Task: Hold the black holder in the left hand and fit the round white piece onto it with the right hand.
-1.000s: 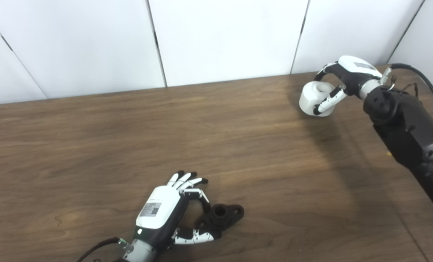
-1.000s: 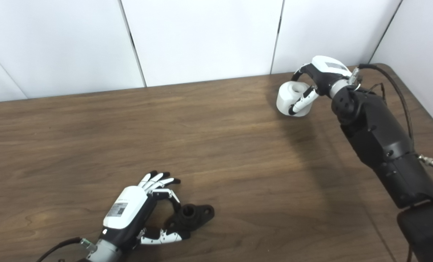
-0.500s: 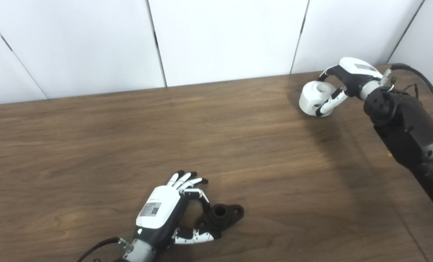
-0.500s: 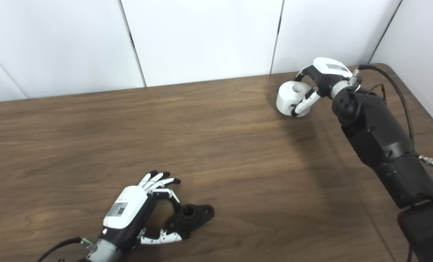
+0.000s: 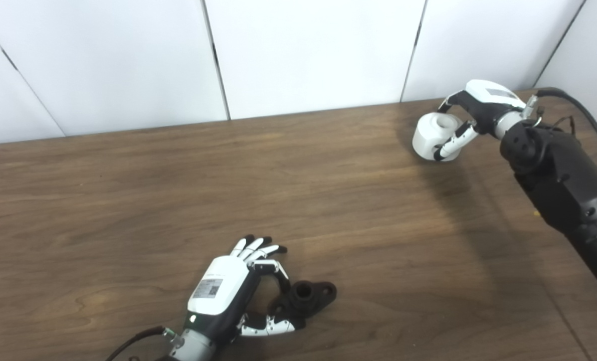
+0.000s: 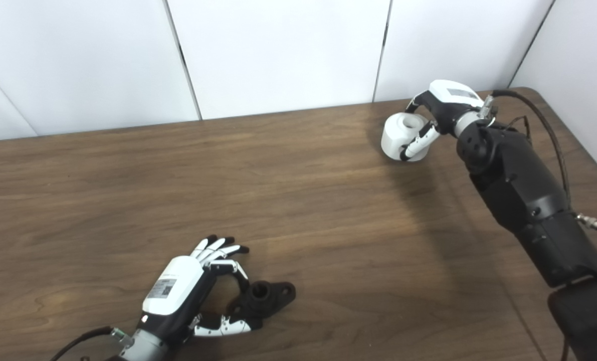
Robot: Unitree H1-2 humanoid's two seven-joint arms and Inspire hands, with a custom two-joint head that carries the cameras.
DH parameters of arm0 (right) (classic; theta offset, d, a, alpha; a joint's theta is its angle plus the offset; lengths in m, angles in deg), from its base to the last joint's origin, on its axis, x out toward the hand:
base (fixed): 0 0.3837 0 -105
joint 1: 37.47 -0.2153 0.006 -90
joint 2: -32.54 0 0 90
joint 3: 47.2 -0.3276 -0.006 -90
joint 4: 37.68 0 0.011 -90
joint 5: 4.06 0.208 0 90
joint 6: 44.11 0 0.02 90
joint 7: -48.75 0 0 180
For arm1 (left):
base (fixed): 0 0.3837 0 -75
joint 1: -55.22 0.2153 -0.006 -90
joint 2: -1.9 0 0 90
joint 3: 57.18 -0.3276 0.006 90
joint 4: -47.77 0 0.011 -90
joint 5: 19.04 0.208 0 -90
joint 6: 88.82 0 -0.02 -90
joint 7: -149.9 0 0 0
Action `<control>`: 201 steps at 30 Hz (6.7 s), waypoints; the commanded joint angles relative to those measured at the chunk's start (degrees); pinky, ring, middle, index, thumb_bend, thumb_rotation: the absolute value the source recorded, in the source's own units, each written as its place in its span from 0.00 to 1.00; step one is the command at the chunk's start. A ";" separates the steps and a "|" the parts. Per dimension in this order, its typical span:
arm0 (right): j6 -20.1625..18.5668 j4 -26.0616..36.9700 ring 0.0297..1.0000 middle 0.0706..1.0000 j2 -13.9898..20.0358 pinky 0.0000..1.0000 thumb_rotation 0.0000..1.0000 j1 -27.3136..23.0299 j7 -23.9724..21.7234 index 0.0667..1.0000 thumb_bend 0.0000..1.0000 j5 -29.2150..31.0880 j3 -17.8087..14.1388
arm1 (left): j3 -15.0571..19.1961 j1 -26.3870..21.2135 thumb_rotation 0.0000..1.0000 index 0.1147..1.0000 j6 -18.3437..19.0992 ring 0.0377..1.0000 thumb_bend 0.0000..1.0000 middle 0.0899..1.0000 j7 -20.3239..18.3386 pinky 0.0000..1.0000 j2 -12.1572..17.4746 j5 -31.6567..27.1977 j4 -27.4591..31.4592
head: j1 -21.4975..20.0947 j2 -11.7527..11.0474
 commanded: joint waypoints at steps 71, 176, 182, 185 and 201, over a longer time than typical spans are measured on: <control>1.51 2.06 0.94 0.80 2.78 0.88 0.13 -3.10 0.33 0.45 0.52 0.33 -1.62 | -0.77 0.45 0.06 0.42 1.83 0.93 0.52 0.83 -3.12 0.99 0.37 2.32 -1.30 | 0.02 0.27; 0.26 55.90 0.91 0.78 -14.09 0.85 0.14 13.95 -31.48 0.45 0.52 -4.87 1.31 | -4.99 -3.11 0.06 0.42 7.20 0.89 0.52 0.81 -5.57 0.96 -4.72 6.09 -2.30 | 7.14 2.31; 0.48 55.17 0.91 0.79 -15.53 0.86 0.14 13.95 -30.89 0.45 0.52 -5.26 1.81 | -5.28 -3.28 0.06 0.42 7.10 0.89 0.52 0.81 -5.11 0.95 -4.59 6.27 -2.60 | 7.25 2.39; 0.65 54.93 0.91 0.78 -16.09 0.86 0.14 13.94 -30.75 0.45 0.52 -5.69 2.15 | -5.28 -3.33 0.06 0.42 7.12 0.89 0.52 0.81 -5.06 0.95 -4.62 6.17 -2.61 | 7.33 2.42; 2.41 54.79 0.91 0.78 -16.05 0.86 0.14 14.37 -31.23 0.45 0.53 -6.25 3.15 | -5.64 -3.48 0.06 0.42 7.67 0.89 0.52 0.81 -5.54 0.96 -4.78 6.42 -2.16 | 7.61 3.07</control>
